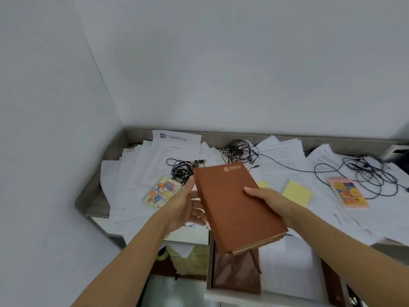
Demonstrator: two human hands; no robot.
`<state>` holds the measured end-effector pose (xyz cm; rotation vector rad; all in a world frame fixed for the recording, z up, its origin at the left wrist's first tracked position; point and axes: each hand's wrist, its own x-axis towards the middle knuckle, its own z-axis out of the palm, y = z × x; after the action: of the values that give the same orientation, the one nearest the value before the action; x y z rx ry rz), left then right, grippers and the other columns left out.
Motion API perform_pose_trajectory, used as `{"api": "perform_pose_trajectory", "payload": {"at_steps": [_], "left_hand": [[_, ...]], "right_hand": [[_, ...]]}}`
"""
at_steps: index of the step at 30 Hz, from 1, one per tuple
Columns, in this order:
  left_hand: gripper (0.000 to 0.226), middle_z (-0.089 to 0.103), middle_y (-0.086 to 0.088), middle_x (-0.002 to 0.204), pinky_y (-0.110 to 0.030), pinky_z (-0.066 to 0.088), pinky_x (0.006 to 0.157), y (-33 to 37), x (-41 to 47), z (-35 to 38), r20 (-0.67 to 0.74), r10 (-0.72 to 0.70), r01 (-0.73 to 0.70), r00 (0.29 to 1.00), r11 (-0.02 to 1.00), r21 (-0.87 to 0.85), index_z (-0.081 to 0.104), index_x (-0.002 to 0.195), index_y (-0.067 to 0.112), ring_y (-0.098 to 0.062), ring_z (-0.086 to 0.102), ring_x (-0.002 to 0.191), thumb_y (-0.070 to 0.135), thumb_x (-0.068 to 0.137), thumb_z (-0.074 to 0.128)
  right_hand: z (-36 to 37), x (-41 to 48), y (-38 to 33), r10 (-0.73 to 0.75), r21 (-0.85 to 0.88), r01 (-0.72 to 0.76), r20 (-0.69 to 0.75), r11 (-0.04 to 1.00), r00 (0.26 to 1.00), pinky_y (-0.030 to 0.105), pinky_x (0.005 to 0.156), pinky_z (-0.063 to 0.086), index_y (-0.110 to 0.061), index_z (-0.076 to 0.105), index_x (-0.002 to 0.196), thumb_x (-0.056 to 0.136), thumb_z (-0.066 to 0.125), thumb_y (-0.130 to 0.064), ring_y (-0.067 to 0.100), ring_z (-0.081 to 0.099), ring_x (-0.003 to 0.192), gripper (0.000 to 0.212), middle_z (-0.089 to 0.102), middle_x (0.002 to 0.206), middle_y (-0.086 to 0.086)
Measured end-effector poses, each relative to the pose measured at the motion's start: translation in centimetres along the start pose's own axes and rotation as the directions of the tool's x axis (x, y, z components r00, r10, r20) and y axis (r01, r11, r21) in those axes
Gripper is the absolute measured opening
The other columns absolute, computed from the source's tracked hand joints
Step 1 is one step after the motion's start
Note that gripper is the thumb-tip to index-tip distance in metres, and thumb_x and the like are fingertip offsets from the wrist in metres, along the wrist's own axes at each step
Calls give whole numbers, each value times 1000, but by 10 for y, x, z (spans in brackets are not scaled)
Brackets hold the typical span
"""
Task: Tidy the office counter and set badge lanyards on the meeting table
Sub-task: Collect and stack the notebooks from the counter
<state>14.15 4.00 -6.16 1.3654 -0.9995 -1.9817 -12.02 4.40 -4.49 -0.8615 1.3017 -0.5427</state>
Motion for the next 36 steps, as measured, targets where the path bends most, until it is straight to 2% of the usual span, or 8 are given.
{"api": "perform_pose_trajectory", "payload": {"at_steps": [4, 9, 15, 18, 23, 28, 32, 36], "left_hand": [[64, 71, -24, 89, -40, 56, 71, -49, -9, -2, -121, -101, 112, 987, 990, 84, 60, 106, 0, -36, 69, 75, 57, 99, 32], [36, 74, -17, 92, -42, 59, 77, -111, -23, 14, -277, -184, 255, 943, 935, 248, 63, 107, 8, -32, 72, 79, 40, 97, 51], [23, 65, -9, 94, -29, 53, 59, -182, -33, 47, -404, -127, 326, 906, 819, 472, 63, 109, 14, -19, 60, 73, 30, 97, 51], [23, 66, -14, 105, -32, 54, 60, -207, -38, 68, -432, -110, 325, 895, 824, 463, 59, 118, 12, -21, 60, 73, 20, 97, 52], [42, 63, -15, 106, -34, 56, 60, -225, -34, 75, -537, -68, 303, 841, 881, 363, 46, 137, 4, -26, 65, 79, 14, 97, 52], [26, 64, -13, 92, -35, 58, 63, -235, -32, 77, -598, -70, 275, 799, 925, 260, 58, 118, -1, -20, 61, 67, 13, 96, 55], [9, 63, -12, 82, -38, 58, 71, -238, -29, 75, -610, -54, 223, 790, 953, 204, 61, 98, 1, -21, 62, 69, 8, 95, 57], [8, 64, -14, 82, -38, 57, 74, -244, -31, 73, -599, -28, 169, 801, 969, 181, 63, 96, 0, -22, 61, 72, 6, 94, 58]], "right_hand": [[-9, -18, 41, 188, 52, -192, 82, 980, 979, 37, 70, 59, -2, 71, 109, 82, 70, -40, 31, 72, 78, 47, 73, 100, 20], [-32, -41, 88, 273, -54, -268, 127, 962, 954, 46, 94, 54, -3, 73, 111, 79, 74, -40, 34, 70, 96, 50, 71, 111, 20], [-54, -63, 144, 335, -163, -303, 235, 939, 913, 43, 92, 54, -7, 69, 120, 81, 74, -43, 35, 66, 109, 53, 68, 119, 19], [-59, -70, 165, 365, -133, -346, 154, 929, 918, 42, 86, 57, -6, 69, 118, 78, 76, -42, 34, 70, 101, 54, 72, 110, 18], [-60, -48, 187, 296, 221, -276, -59, 935, 953, 44, 82, 57, -4, 65, 118, 82, 75, -36, 35, 70, 96, 48, 73, 104, 19], [-49, -6, 192, 223, 417, -124, -197, 900, 955, 42, 77, 57, -16, 56, 127, 86, 72, -30, 30, 67, 102, 46, 70, 114, 12], [-28, 18, 190, 162, 301, -76, -269, 950, 949, 46, 82, 56, -25, 49, 127, 85, 74, -35, 28, 65, 101, 50, 66, 116, 5], [-14, 46, 201, 144, -18, -159, -343, 987, 928, 51, 95, 52, -9, 55, 129, 87, 68, -44, 35, 64, 108, 57, 65, 119, 18]]}}
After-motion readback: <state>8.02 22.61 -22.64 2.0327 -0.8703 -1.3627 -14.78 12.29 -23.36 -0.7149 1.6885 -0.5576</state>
